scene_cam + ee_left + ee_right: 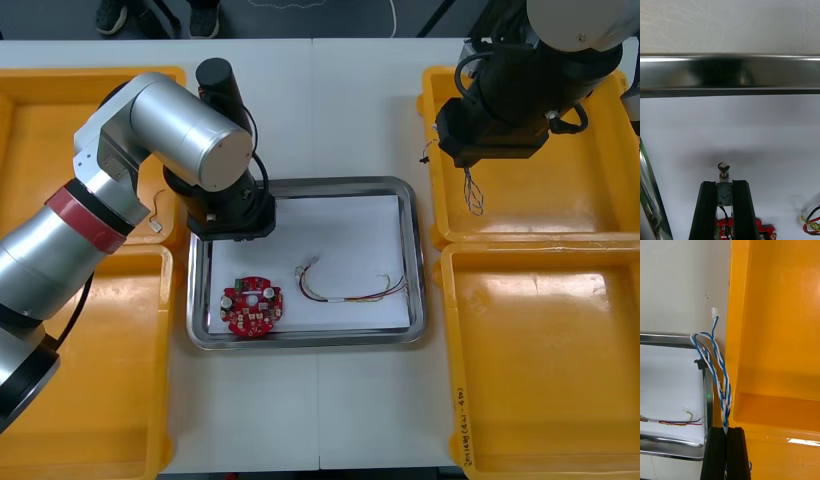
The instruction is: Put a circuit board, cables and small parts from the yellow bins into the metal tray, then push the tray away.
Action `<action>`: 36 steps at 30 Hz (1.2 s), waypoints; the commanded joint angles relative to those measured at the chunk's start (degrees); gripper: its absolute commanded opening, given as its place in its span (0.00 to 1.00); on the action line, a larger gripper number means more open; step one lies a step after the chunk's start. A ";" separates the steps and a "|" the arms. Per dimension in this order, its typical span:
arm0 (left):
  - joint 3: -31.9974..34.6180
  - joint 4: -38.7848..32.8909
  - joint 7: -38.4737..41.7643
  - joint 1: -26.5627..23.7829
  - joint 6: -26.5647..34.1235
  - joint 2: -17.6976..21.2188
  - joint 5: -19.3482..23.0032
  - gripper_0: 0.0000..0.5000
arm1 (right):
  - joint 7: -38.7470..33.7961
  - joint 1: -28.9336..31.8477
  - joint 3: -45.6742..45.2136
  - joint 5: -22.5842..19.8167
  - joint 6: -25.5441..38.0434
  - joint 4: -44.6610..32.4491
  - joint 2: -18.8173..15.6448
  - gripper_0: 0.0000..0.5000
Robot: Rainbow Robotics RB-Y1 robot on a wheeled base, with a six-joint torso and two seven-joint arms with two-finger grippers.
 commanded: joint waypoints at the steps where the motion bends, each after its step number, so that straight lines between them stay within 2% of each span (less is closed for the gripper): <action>1: -0.46 -0.75 1.34 0.97 -0.81 -0.64 -0.89 0.00 | -0.15 -0.60 -1.02 -0.32 0.26 -1.85 0.45 0.00; 4: -0.46 -0.75 1.34 1.23 -0.81 -0.73 -1.07 0.00 | -0.15 -0.51 -1.02 -0.40 0.26 -1.85 0.45 0.00; 7: -0.46 -0.75 1.34 1.23 -0.81 -0.64 -1.07 0.11 | -0.24 -0.60 -1.02 -0.49 0.26 -1.85 0.36 0.00; 10: -0.46 -0.75 1.34 1.32 -0.81 -0.64 -1.24 0.56 | 0.12 -0.51 -1.02 -0.58 0.26 -1.76 0.45 0.00; 11: -0.46 -0.75 1.34 1.32 -0.90 -0.73 -1.33 0.65 | 0.12 -0.51 -1.02 -0.58 0.26 -1.76 0.45 0.00; 12: -0.46 -0.75 1.25 1.32 -0.81 -0.64 -1.51 0.84 | 0.12 -0.51 -1.02 -0.67 0.26 -1.85 0.45 0.00; 13: -0.46 -0.75 1.25 1.23 -0.90 -0.64 -1.68 0.98 | 0.12 -0.51 -1.02 -0.67 0.26 -1.85 0.45 0.00; 23: 1.03 -5.41 1.34 1.23 1.65 0.23 -3.00 1.00 | 0.64 -0.51 -0.93 -0.84 0.26 -1.85 0.45 0.00; 33: 8.24 -15.07 0.63 1.23 9.65 0.32 -3.97 1.00 | 1.52 -0.60 3.99 0.65 0.26 -5.81 0.54 0.00; 36: 11.23 -17.97 0.46 1.06 12.02 0.32 -4.14 1.00 | 2.40 -0.51 4.43 -0.05 0.26 -6.16 1.24 0.00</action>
